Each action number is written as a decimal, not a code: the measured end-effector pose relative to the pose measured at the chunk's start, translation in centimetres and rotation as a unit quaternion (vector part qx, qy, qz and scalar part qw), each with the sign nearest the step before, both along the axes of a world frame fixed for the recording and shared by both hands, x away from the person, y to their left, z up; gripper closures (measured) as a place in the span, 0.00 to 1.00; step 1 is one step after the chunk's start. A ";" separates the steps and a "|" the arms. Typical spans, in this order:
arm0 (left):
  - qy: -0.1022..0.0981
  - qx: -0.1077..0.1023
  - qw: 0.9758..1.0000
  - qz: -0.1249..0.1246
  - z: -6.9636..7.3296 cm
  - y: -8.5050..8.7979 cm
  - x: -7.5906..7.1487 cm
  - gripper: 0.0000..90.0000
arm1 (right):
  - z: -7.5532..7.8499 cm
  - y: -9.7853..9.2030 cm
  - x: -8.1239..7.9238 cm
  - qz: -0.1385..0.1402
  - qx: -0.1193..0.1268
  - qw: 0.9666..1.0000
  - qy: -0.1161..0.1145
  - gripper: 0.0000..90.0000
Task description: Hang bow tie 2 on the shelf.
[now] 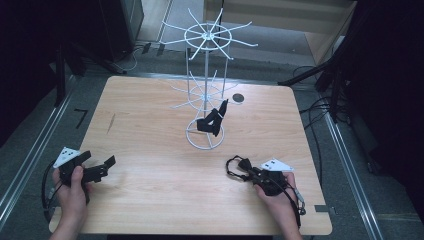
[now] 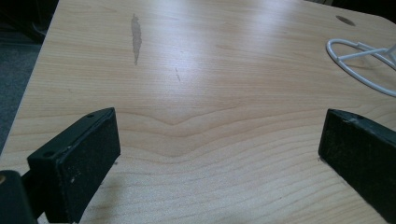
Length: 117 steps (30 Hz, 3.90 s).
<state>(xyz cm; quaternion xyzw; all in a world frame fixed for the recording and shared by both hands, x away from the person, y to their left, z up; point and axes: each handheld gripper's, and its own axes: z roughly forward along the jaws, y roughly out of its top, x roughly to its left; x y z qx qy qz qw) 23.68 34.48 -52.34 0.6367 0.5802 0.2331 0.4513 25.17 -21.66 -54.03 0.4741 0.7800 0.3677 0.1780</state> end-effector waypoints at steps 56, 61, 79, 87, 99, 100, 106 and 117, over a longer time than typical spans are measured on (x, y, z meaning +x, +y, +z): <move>0.004 0.005 1.000 -0.007 0.0 -0.1 0.2 0.00 | 9.4 1.3 0.7 -0.037 0.110 0.976 -0.184 0.85; 0.004 0.005 1.000 -0.007 0.0 -0.1 0.2 0.00 | 10.1 1.7 0.8 -0.036 0.119 0.973 -0.195 0.85; 0.005 0.005 1.000 -0.008 0.0 -0.1 0.2 0.00 | 11.7 3.0 1.2 -0.031 0.128 0.966 -0.224 0.85; 0.005 0.004 1.000 -0.009 0.0 -0.1 0.2 0.00 | 12.4 3.3 1.5 -0.030 0.130 0.963 -0.232 0.85; 0.006 0.004 1.000 -0.009 0.0 -0.1 0.2 0.00 | 13.6 3.4 1.8 -0.030 0.133 0.959 -0.247 0.85; 0.006 0.004 1.000 -0.009 0.0 -0.1 0.2 0.00 | 13.8 3.3 1.8 -0.031 0.135 0.959 -0.248 0.85; 0.006 0.004 1.000 -0.009 0.0 -0.1 0.2 0.00 | 14.1 3.3 1.9 -0.034 0.139 0.957 -0.252 0.85; 0.007 0.005 1.000 -0.010 0.0 -0.1 0.2 0.00 | 14.6 3.0 2.3 -0.040 0.146 0.954 -0.258 0.85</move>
